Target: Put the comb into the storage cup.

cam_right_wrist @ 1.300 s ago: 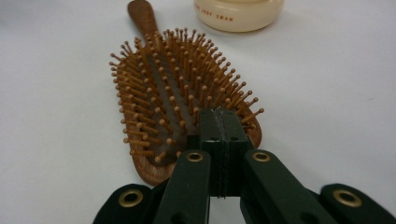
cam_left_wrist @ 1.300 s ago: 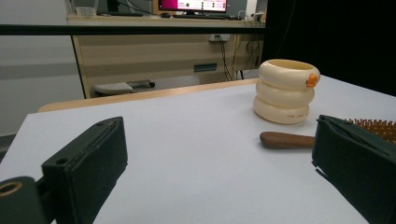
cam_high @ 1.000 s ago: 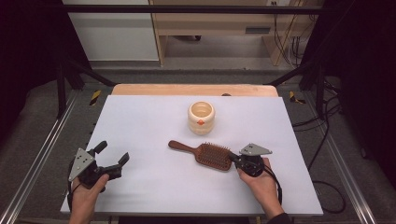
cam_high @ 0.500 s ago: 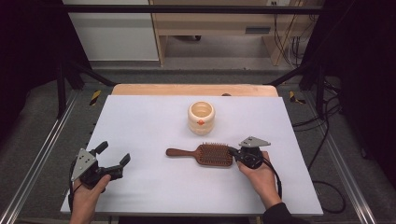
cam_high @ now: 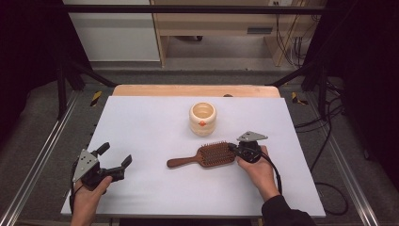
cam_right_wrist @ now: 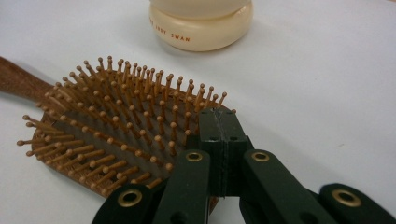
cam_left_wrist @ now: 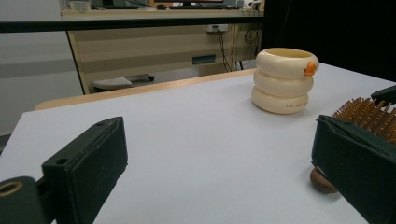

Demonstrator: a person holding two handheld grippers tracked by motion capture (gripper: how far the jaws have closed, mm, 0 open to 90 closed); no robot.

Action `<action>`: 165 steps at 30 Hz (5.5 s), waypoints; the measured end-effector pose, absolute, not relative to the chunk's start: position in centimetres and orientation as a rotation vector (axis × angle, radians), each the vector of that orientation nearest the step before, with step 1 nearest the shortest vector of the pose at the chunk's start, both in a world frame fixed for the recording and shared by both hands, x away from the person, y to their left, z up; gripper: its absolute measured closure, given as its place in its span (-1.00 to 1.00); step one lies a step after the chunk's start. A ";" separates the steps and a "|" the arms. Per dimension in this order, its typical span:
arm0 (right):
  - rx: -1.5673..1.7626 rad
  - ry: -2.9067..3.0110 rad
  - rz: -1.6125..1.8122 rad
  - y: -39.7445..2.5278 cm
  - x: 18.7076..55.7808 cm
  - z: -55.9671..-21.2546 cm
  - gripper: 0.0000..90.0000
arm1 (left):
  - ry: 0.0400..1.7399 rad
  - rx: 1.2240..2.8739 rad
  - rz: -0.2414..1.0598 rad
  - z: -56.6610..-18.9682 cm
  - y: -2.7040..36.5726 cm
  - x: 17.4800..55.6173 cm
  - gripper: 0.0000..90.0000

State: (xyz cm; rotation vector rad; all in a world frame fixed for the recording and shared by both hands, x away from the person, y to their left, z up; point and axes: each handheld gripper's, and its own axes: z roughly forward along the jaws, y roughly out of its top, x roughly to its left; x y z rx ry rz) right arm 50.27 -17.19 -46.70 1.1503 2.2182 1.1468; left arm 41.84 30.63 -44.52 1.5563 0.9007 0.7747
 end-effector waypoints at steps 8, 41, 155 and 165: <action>1.156 2.208 1.161 -16.9 50.7 -46.9 1.00 | 0.899 1.558 0.774 -44.6 30.6 41.9 -0.93; 0.981 2.325 1.177 -10.6 49.5 -46.7 1.00 | 0.887 1.580 0.772 -44.6 30.2 41.9 -0.93; 1.093 1.934 1.376 -22.8 42.7 -44.6 -0.85 | 0.700 2.251 0.436 -41.9 18.4 42.2 -0.91; 1.093 1.943 1.371 -22.7 42.8 -44.7 -0.85 | 0.703 2.318 0.431 -42.5 18.5 42.5 -0.91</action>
